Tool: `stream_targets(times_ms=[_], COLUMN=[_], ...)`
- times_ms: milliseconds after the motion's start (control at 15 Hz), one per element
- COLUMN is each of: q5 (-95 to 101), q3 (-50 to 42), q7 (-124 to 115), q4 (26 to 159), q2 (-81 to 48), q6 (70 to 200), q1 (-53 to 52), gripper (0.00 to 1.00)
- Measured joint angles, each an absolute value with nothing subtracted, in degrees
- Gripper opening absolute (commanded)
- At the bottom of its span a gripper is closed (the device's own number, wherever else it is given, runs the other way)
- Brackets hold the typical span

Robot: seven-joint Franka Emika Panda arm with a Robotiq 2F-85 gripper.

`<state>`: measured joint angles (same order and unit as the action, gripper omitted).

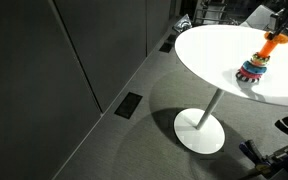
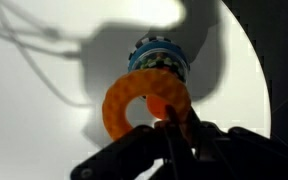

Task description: Put the orange ring around the orange block

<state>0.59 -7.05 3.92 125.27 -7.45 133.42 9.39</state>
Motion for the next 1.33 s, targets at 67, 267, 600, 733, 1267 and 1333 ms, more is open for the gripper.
stream_targets(times_ms=[67, 267, 600, 733, 1267, 1333], q5=[0.59, 0.59, 0.59, 0.59, 0.59, 0.59], q3=[-7.02, -7.02, -7.02, -7.01, -7.01, -7.01], q7=[3.92, 3.92, 3.92, 3.92, 3.91, 3.91], q4=[125.27, 125.27, 125.27, 125.27, 125.27, 125.27], q2=[-7.46, -7.46, -7.39, -7.24, -6.9, -6.9], q6=[133.44, 133.44, 133.39, 133.2, 130.71, 130.47], q1=[9.35, 9.2, 8.92, 8.85, 8.69, 8.68], gripper=[0.06, 0.06, 0.05, 0.05, 0.06, 0.06])
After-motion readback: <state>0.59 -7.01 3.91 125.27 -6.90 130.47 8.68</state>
